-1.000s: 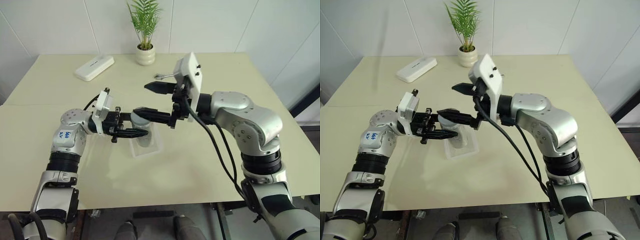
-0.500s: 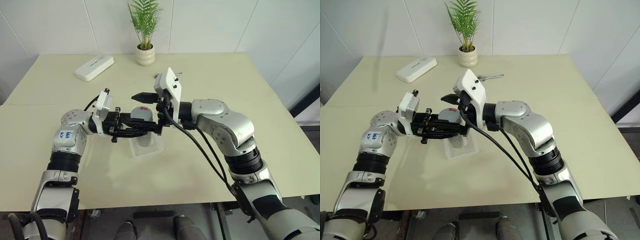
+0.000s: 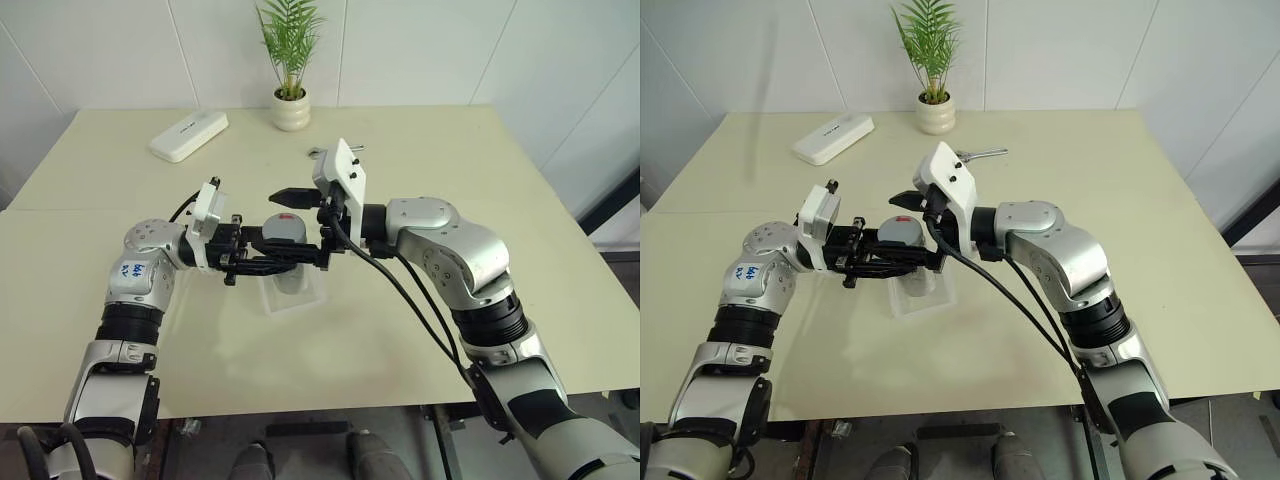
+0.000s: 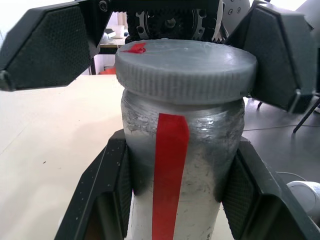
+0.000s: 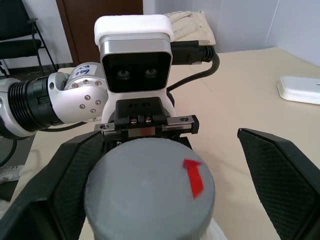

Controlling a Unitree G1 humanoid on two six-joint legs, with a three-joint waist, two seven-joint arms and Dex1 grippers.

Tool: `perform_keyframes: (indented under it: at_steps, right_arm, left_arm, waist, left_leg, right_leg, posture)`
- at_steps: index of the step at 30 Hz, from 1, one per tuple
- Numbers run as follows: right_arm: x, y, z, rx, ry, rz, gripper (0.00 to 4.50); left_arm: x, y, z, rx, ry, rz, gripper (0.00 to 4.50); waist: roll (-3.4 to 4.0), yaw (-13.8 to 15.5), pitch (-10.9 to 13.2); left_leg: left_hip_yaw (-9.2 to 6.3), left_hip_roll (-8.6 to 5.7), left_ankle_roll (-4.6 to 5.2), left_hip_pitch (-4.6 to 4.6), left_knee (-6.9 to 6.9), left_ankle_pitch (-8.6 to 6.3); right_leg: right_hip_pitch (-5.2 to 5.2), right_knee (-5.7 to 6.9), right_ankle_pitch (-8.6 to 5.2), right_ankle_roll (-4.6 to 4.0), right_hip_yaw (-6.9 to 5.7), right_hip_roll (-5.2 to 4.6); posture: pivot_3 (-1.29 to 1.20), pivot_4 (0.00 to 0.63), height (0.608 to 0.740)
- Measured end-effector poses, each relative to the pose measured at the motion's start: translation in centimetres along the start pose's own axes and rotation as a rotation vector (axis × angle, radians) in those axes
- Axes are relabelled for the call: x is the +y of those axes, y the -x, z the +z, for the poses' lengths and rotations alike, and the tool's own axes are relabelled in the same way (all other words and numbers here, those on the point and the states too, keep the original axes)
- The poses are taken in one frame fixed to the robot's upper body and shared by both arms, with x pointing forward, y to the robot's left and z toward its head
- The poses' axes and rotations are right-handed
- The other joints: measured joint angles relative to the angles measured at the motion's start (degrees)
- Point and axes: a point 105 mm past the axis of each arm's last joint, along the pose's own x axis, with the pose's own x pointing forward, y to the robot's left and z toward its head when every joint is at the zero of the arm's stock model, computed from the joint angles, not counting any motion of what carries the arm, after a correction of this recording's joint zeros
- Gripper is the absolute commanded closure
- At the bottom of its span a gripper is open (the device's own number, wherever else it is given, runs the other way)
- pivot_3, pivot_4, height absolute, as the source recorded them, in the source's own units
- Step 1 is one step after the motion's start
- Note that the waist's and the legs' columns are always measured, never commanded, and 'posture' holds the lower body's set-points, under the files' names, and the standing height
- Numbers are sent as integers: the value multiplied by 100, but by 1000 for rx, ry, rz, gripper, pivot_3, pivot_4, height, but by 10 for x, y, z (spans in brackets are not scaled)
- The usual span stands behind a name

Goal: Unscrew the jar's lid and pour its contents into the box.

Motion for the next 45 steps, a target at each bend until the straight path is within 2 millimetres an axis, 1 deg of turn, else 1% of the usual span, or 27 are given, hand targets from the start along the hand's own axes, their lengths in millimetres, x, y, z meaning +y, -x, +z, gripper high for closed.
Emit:
perform_keyframes:
  at_steps: [11,16,24,29,35,38,40,43,45]
  right_arm:
    - [1,27,0,42,10,-8,14]
    - [1,35,-4,70,7,-20,14]
    - [0,47,-5,88,-1,-67,14]
    - [13,58,-6,109,-3,-50,14]
    - [19,61,-4,121,2,-45,14]
    - [18,62,-1,113,-3,-59,14]
    - [13,62,11,79,14,-84,14]
    - [13,56,30,27,51,-86,14]
    - [12,53,32,16,46,-86,14]
  left_arm:
    - [0,0,0,0,2,0,2542]
    - [-1,0,-1,0,2,-1,2542]
    - [-2,-1,0,2,-6,-8,2542]
    - [-4,-2,1,5,-14,-14,2542]
    - [-4,-2,1,5,-13,-14,2542]
    - [-4,-2,1,5,-13,-14,2542]
    - [-4,-2,1,5,-13,-13,2542]
    - [-4,-2,0,7,-10,-15,2542]
    - [-3,-2,-1,7,-8,-14,2542]
  waist:
    - [0,6,0]
    - [0,2,0]
    - [0,6,0]
    - [0,11,0]
    - [0,11,0]
    - [0,11,0]
    - [1,2,1]
    - [1,0,1]
    - [1,10,1]
  left_leg:
    - [0,0,0,0,0,0]
    - [0,0,0,0,0,0]
    - [0,0,0,0,0,0]
    - [0,0,1,-1,-1,0]
    - [0,0,3,0,1,1]
    - [0,0,3,0,0,1]
    - [0,0,3,0,-1,1]
    - [-1,0,3,1,-2,1]
    - [-1,0,3,-1,-2,1]
  right_leg:
    - [1,-2,0,0,0,0]
    - [0,-1,0,0,0,0]
    - [1,-3,0,0,1,0]
    - [1,-6,0,0,1,0]
    - [1,-3,0,0,1,0]
    - [1,-4,0,0,1,0]
    - [0,-4,0,0,1,0]
    - [0,-3,0,0,0,1]
    - [1,-5,0,0,1,0]
  posture:
    - [0,150,740]
    - [0,150,740]
    - [0,150,740]
    - [0,150,740]
    - [0,150,740]
    - [0,150,740]
    - [0,150,740]
    - [0,150,740]
    - [0,150,740]
